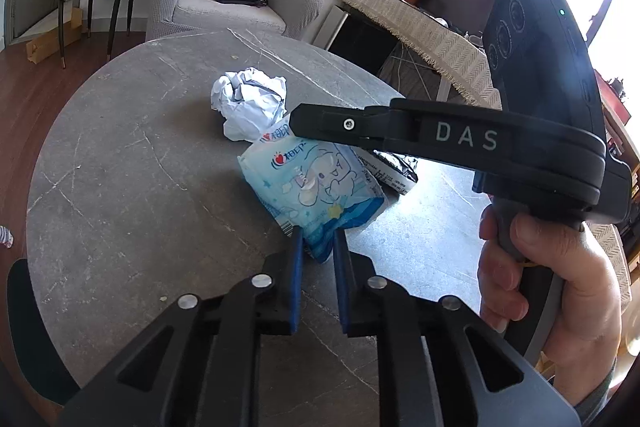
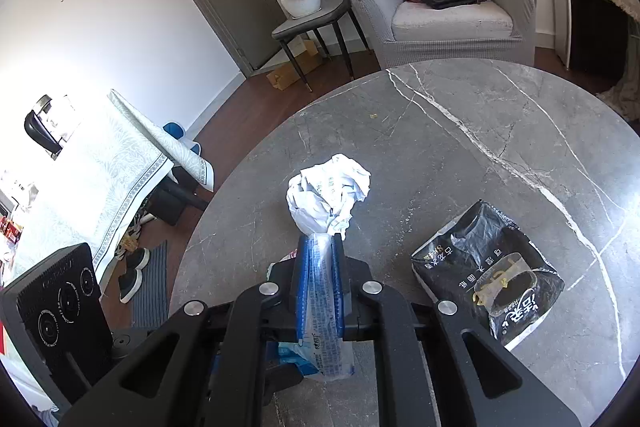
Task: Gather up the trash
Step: 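Lift the wipes pack with the right tool and carry it over the bin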
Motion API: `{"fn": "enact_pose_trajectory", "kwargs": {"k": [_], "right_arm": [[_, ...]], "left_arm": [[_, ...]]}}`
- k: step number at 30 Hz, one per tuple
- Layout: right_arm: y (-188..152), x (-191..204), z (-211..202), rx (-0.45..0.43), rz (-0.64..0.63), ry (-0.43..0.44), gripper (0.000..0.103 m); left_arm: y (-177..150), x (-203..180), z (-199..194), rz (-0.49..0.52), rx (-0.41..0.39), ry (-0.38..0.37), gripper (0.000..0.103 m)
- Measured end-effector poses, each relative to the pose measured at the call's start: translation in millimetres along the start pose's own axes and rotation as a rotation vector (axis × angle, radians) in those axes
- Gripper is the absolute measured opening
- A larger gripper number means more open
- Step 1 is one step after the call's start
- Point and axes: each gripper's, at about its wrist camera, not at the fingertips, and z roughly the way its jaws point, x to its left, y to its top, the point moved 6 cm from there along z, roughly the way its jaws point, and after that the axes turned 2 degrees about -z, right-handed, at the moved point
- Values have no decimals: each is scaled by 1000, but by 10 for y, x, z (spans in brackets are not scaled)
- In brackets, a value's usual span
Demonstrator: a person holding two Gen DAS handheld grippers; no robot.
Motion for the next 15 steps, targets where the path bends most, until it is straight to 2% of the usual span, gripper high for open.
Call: {"fn": "enact_pose_trajectory", "kwargs": {"k": [5, 9, 15], "right_arm": [[-23, 93, -9, 5, -43, -44, 9], [-39, 183, -18, -1, -61, -55, 9], [-25, 382, 42, -8, -67, -18, 9]], "left_arm": [[-24, 13, -122, 9, -22, 15, 4], [-10, 57, -262, 15, -36, 22, 3], [8, 299, -541, -4, -67, 67, 2]]}}
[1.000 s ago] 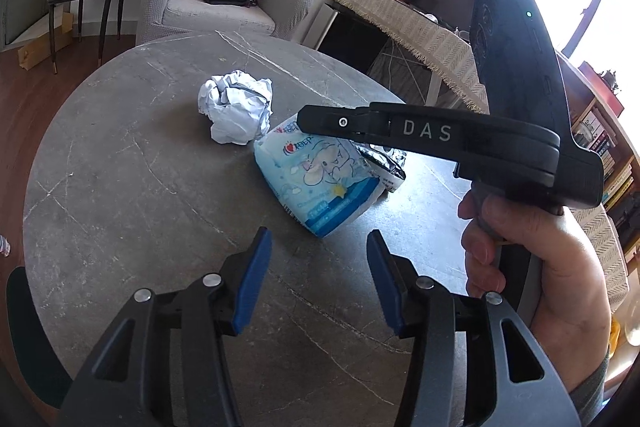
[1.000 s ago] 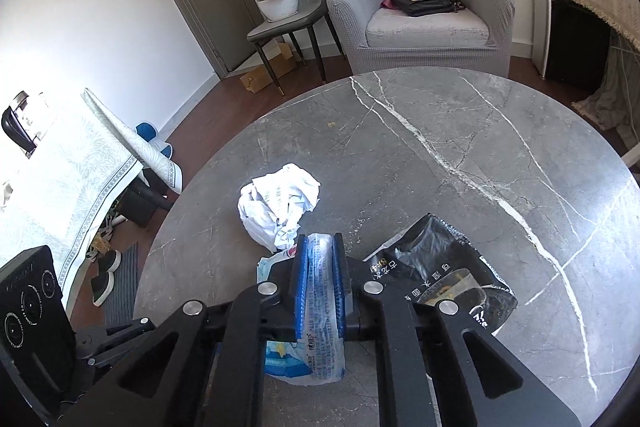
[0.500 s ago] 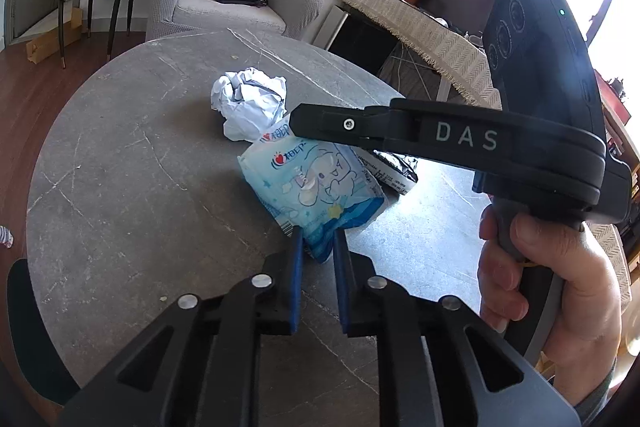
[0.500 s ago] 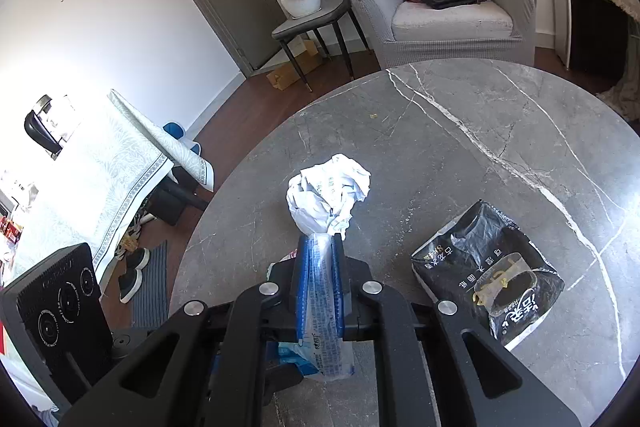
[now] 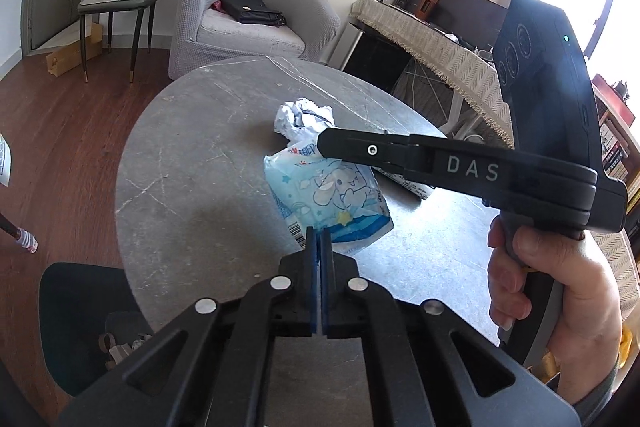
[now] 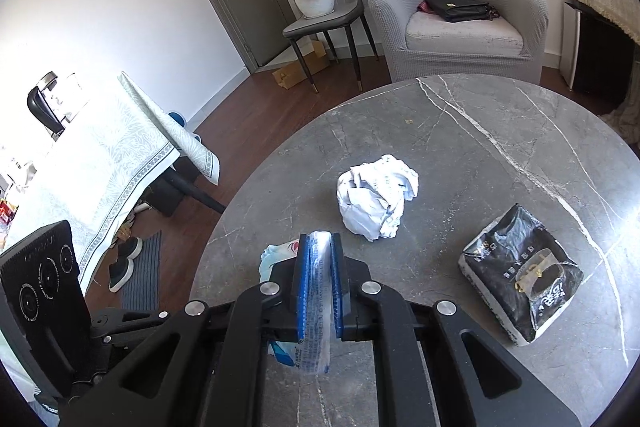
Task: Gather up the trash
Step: 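Lift the wipes pack with the right tool and carry it over the bin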
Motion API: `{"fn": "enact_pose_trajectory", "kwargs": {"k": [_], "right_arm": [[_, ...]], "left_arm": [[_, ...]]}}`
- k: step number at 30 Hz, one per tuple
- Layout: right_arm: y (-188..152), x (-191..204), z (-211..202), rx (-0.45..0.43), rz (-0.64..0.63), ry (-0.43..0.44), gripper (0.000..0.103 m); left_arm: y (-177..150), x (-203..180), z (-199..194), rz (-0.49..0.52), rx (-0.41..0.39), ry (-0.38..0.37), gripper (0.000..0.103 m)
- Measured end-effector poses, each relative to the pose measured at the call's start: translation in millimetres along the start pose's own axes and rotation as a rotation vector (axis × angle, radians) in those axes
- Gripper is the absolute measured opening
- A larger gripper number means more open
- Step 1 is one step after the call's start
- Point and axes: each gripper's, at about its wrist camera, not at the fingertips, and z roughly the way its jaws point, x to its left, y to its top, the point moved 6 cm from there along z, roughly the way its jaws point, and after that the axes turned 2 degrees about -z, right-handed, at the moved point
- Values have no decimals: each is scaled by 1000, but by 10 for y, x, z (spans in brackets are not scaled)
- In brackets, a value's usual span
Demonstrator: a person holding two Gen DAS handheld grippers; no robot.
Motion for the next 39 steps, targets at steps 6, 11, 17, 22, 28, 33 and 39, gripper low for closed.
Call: {"fn": "enact_pose_trajectory", "kwargs": {"k": [6, 11, 17, 22, 28, 33, 39], "right_arm": [[-16, 334, 175, 3, -23, 44, 9], [-16, 624, 343, 26, -49, 99, 9], [2, 1009, 556, 47, -86, 152, 9], [27, 1288, 747, 64, -108, 183, 9], [15, 1551, 988, 101, -140, 208, 9], [-33, 1755, 1174, 137, -173, 212, 9], [-180, 1917, 1400, 205, -220, 194, 9]], "left_arm": [[10, 380, -302, -39, -32, 52, 1], [-32, 648, -546, -49, -46, 100, 0], [-23, 1001, -754, -74, -57, 148, 0], [-31, 1258, -913, -94, -64, 186, 0], [-84, 1571, -1056, -117, -57, 224, 0], [-168, 1822, -1138, -151, -39, 235, 0], [-270, 2069, -1207, -161, -19, 259, 0]]}}
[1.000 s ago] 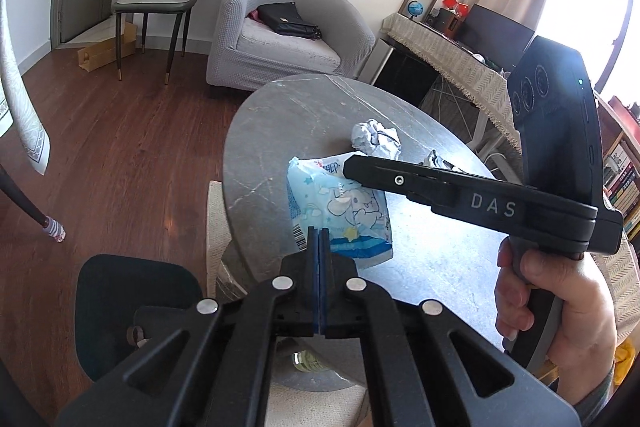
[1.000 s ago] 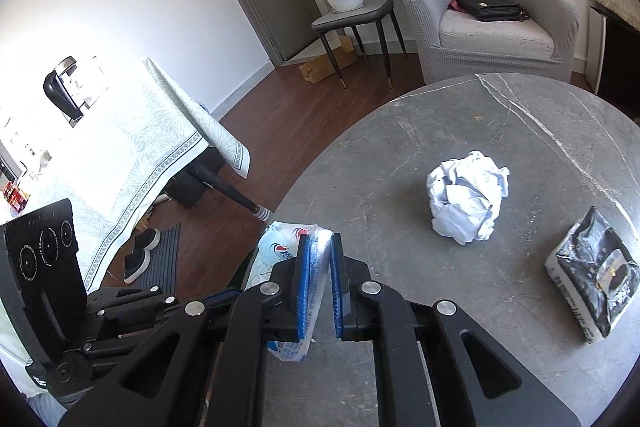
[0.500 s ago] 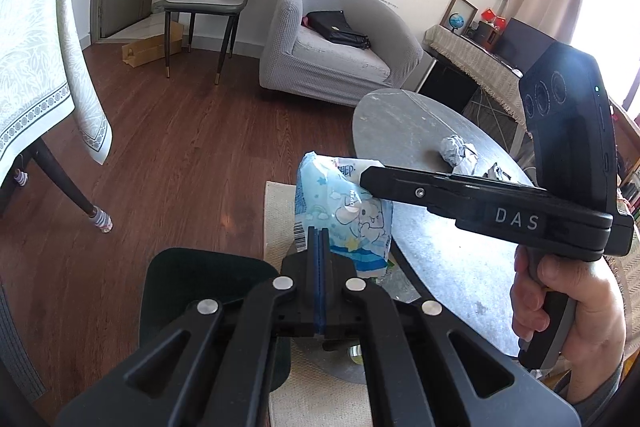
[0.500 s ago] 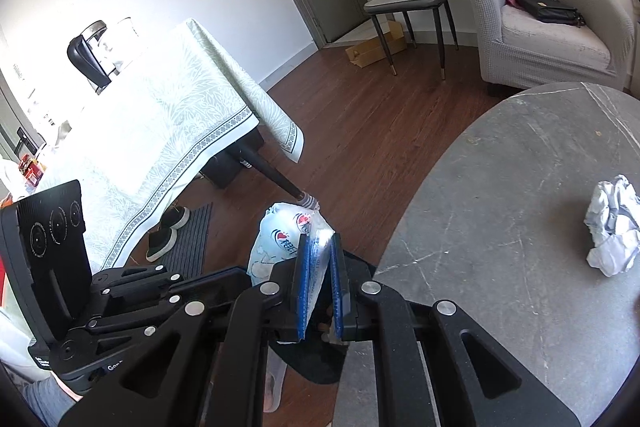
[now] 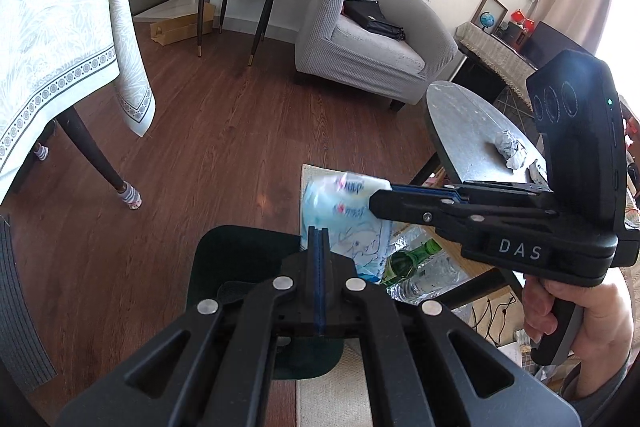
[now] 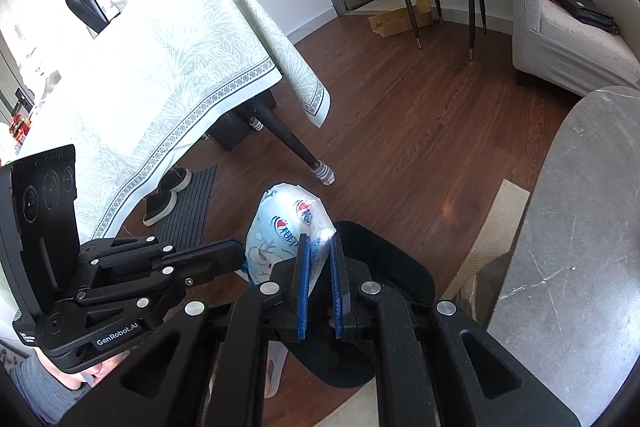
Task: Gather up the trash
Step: 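Lift the wipes pack with the right tool and carry it over the bin, then lower the wipes pack into the green bin and open the right tool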
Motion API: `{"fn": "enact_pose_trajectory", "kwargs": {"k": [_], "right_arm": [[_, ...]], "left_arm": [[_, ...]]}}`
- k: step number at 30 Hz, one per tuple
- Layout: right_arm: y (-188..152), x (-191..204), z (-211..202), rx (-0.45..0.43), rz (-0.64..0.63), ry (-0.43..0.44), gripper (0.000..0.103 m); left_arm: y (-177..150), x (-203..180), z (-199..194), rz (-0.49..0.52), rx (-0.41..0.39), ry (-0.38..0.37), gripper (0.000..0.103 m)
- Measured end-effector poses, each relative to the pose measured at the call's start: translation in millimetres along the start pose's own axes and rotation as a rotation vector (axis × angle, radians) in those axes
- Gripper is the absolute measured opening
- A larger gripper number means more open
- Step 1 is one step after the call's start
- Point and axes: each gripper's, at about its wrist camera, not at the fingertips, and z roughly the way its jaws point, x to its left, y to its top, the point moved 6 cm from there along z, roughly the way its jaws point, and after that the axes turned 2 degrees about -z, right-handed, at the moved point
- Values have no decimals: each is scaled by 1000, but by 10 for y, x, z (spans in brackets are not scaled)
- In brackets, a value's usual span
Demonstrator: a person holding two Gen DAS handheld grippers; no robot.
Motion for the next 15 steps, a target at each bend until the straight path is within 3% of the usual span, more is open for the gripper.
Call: {"fn": "enact_pose_trajectory", "kwargs": {"k": [15], "right_arm": [[-317, 232, 760, 205, -103, -131, 9]], "left_arm": [[-197, 520, 183, -38, 94, 102, 0]]}}
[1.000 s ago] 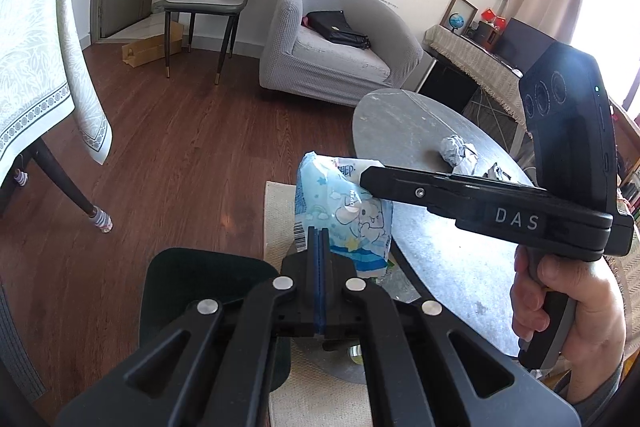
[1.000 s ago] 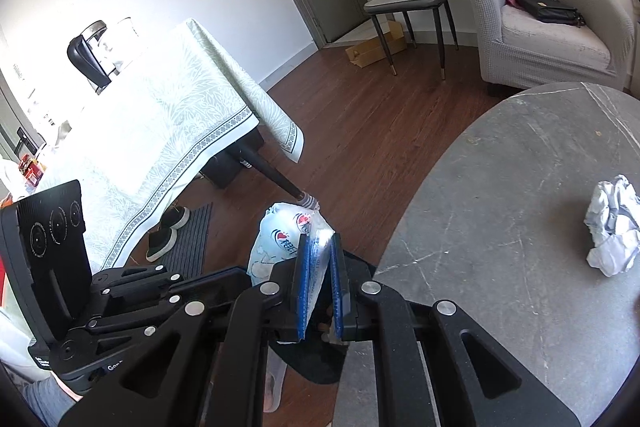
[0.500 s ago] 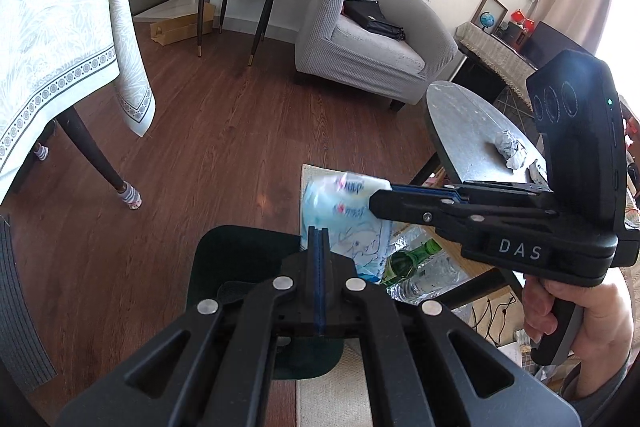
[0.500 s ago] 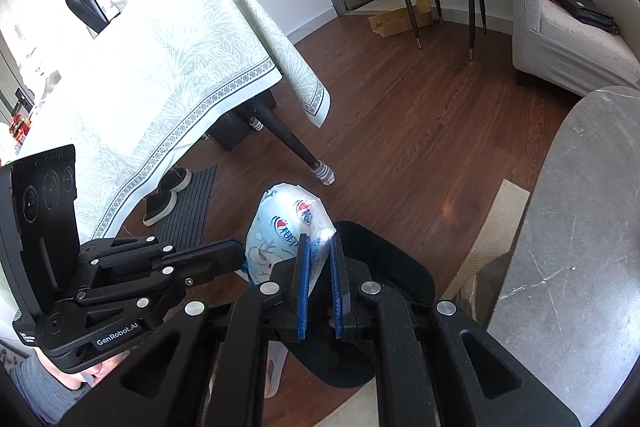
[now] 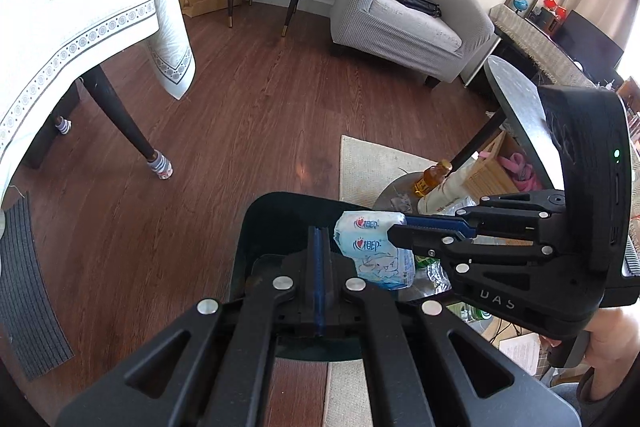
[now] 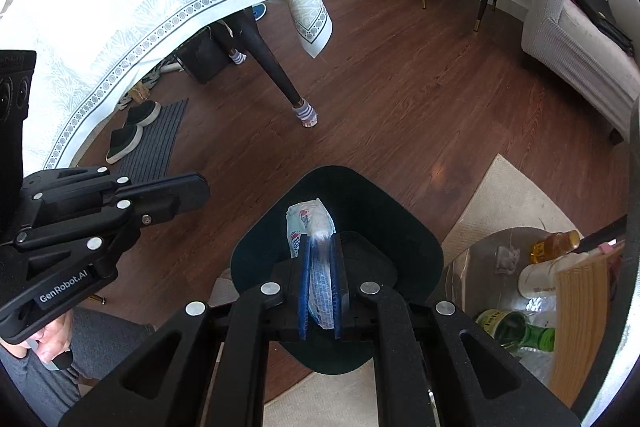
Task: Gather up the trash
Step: 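Lower the wipes pack into the green bin and open the right tool, then move both open tools back over the marble table toward the remaining trash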
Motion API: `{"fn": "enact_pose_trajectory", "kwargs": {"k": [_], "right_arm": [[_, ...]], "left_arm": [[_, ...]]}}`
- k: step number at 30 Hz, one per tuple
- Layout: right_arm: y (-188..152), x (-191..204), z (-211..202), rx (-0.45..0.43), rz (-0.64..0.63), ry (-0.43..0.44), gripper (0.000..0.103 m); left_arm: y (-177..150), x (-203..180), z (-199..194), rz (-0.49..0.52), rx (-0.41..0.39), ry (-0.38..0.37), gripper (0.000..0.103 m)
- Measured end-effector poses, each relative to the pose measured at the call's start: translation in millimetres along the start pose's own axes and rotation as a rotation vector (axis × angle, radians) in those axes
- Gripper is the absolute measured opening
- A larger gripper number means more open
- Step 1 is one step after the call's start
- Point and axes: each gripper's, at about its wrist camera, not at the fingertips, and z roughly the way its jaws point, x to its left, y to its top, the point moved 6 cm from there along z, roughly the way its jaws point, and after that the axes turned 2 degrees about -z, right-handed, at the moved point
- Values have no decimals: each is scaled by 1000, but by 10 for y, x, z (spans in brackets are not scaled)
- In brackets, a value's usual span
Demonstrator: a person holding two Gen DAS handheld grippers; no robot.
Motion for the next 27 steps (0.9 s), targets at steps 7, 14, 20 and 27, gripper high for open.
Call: {"fn": "enact_pose_trajectory", "kwargs": {"k": [7, 14, 20, 27], "right_arm": [[-126, -3, 318, 100, -6, -27, 13], [-307, 6, 619, 195, -7, -58, 42], [-263, 96, 507, 157, -31, -60, 42], [-44, 118, 56, -14, -31, -34, 47]], "left_arm": [[63, 226, -76, -27, -14, 32, 0], [173, 312, -202, -64, -40, 12, 0], [299, 234, -370, -65, -91, -1, 0], [456, 92, -526, -60, -157, 1, 16]]}}
